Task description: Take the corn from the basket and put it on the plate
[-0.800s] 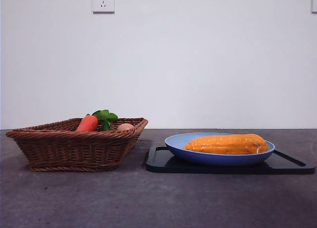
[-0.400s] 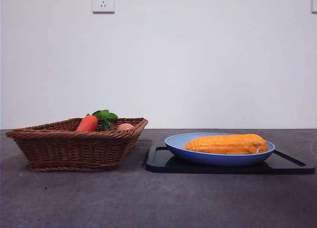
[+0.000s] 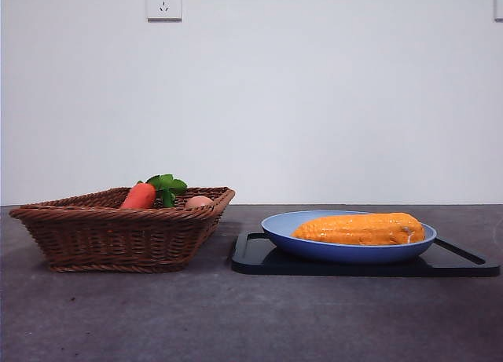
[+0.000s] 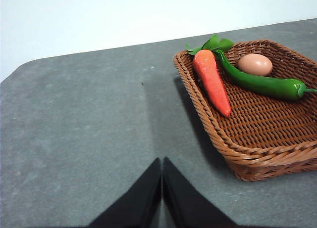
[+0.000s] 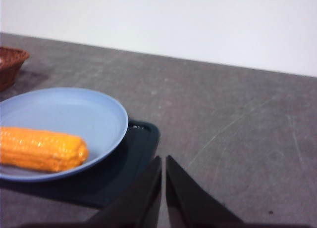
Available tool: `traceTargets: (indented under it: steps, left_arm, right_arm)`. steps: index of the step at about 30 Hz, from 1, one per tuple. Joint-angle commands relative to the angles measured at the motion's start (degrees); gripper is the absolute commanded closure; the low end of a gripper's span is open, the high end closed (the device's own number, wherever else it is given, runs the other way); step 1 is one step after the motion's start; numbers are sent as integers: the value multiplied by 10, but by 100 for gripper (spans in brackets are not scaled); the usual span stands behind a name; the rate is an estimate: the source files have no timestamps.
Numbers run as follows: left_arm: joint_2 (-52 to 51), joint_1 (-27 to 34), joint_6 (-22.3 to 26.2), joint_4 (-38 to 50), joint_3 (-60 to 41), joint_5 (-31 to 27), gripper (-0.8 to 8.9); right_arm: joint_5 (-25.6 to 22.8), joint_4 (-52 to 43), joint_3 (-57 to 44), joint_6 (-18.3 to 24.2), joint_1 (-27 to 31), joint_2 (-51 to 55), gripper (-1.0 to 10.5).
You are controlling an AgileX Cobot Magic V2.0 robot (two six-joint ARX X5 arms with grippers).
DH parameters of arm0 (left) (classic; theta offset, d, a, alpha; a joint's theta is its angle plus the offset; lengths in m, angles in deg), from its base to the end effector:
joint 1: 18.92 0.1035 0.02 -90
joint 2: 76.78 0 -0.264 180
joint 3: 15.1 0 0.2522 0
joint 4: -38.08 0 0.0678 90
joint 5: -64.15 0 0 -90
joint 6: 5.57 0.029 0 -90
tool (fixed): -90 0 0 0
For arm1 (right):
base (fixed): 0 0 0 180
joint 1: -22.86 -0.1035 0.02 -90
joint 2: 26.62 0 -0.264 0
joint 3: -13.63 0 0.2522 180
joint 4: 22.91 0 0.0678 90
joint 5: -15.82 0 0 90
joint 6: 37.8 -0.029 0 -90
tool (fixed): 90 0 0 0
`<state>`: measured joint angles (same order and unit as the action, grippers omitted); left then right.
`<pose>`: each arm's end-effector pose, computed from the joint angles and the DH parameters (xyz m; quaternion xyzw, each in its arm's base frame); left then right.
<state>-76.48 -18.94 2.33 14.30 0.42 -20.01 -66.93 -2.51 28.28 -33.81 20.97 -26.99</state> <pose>0.0949 -0.0030 0.1567 0.0648 0.0708 -0.0560 0.9938 0.0963 0.0068 0.1571 -0.0322 0.0505 0.0814 0.9949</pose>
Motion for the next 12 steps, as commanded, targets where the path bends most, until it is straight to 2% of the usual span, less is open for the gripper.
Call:
traceTargets:
  steps: [1, 12]
  left_arm:
    - [-1, 1, -5, -2, -16, -1, 807]
    - [-1, 1, -5, -2, -16, -1, 807]
  right_arm:
    - [-2, 7, -3, -10, -2, 2, 945]
    - [-2, -10, -3, -10, -2, 2, 945]
